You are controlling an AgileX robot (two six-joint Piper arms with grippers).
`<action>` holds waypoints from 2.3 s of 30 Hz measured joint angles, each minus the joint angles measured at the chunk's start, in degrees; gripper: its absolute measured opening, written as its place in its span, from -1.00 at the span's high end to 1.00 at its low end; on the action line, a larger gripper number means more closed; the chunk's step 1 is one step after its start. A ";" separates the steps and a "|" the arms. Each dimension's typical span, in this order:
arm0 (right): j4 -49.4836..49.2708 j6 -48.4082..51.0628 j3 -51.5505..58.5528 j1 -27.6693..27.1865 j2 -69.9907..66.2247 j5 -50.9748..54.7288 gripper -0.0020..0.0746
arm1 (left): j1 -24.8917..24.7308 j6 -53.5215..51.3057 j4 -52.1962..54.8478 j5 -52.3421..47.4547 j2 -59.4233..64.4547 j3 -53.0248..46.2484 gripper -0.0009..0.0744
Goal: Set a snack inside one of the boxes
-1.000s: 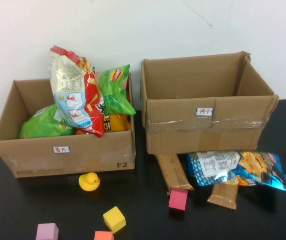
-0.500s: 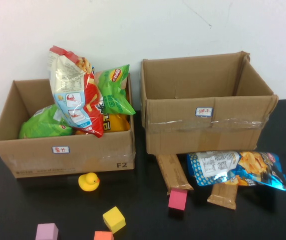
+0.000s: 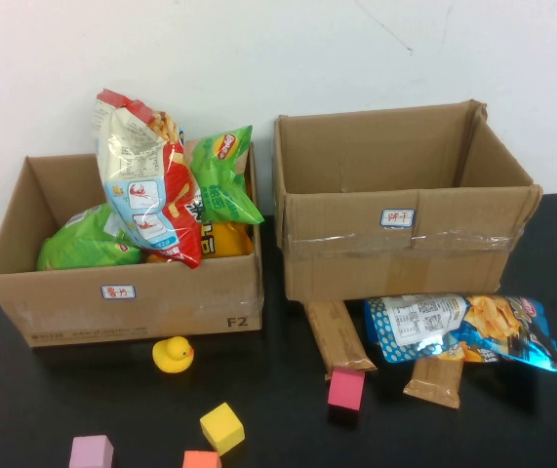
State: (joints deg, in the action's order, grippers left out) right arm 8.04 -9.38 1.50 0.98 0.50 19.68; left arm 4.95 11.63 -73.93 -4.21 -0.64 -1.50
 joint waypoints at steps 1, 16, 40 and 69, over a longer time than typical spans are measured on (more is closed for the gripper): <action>0.00 0.00 0.00 0.00 0.00 0.00 0.95 | 0.00 -0.27 -0.47 0.00 0.00 0.00 0.98; 0.00 0.00 0.00 0.00 0.00 0.00 0.95 | 0.00 -46.99 26.42 -32.19 19.99 29.54 0.98; 0.00 0.00 0.00 0.00 0.00 0.00 0.95 | -41.03 -33.19 71.72 -47.85 91.56 74.64 0.98; 0.00 0.00 0.00 0.00 0.00 0.00 0.95 | -44.84 17.57 75.83 -41.42 134.95 105.53 -0.83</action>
State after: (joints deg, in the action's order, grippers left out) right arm 8.04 -9.38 1.50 0.98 0.50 19.68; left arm -39.89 29.19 1.90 -45.64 134.31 104.03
